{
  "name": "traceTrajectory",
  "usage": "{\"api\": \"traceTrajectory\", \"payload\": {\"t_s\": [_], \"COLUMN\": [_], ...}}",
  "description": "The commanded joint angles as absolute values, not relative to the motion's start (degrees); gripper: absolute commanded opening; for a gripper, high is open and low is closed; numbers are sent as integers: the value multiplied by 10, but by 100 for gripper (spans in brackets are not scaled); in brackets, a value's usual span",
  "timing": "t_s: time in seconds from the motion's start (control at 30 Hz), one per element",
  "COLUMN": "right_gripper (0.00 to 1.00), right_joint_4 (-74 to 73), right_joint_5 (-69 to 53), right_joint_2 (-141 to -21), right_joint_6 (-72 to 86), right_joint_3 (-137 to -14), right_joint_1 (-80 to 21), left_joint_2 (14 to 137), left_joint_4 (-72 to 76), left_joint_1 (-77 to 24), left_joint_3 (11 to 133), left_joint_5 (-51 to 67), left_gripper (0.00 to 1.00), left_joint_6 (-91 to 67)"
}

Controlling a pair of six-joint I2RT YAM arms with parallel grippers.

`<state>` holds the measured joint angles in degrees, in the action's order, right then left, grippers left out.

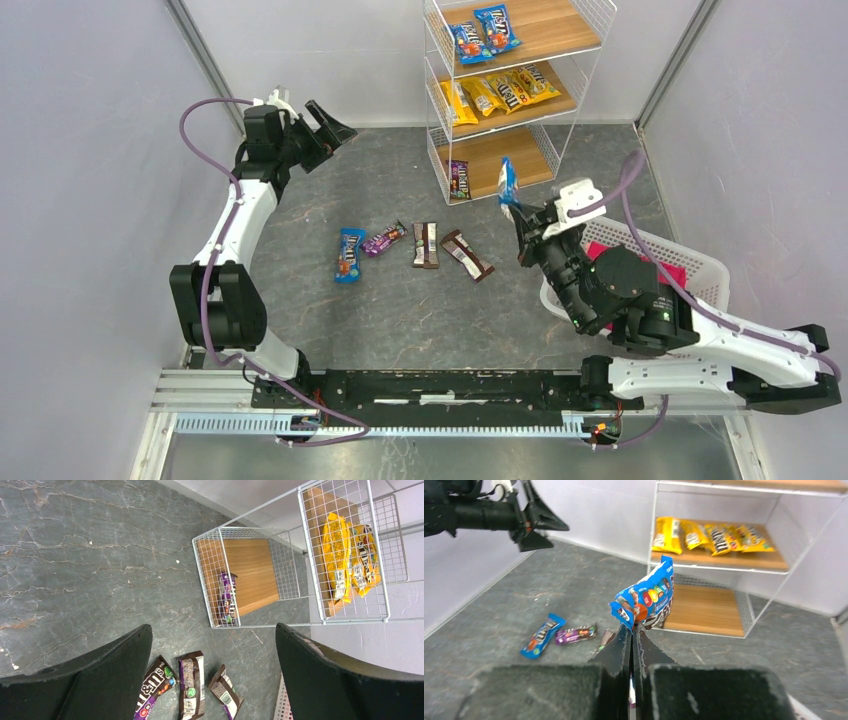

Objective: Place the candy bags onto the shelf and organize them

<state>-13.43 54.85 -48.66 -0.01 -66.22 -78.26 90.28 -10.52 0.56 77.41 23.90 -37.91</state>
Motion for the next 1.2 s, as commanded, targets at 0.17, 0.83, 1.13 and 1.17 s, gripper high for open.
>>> {"api": "traceTrajectory", "payload": {"t_s": [0.17, 0.83, 1.13, 1.17], "right_gripper": [0, 0, 1, 0], "right_joint_4": [-75, 107, 170, 186], "right_joint_5": [459, -31, -193, -214], "right_joint_2": [-607, -814, -897, -905], "right_joint_6": [-126, 88, 48, 51], "right_joint_3": [-846, -1020, -1018, -1010], "right_joint_1": [-626, -204, -95, -82], "left_joint_2": [892, 910, 915, 916], "left_joint_4": [-100, -92, -63, -64], "left_joint_1": [7, 6, 17, 18], "left_joint_3": [795, 793, 778, 778], "left_joint_5": [231, 249, 280, 280], "left_gripper": [98, 98, 98, 98], "left_joint_6": [-353, -367, -395, -396]}}
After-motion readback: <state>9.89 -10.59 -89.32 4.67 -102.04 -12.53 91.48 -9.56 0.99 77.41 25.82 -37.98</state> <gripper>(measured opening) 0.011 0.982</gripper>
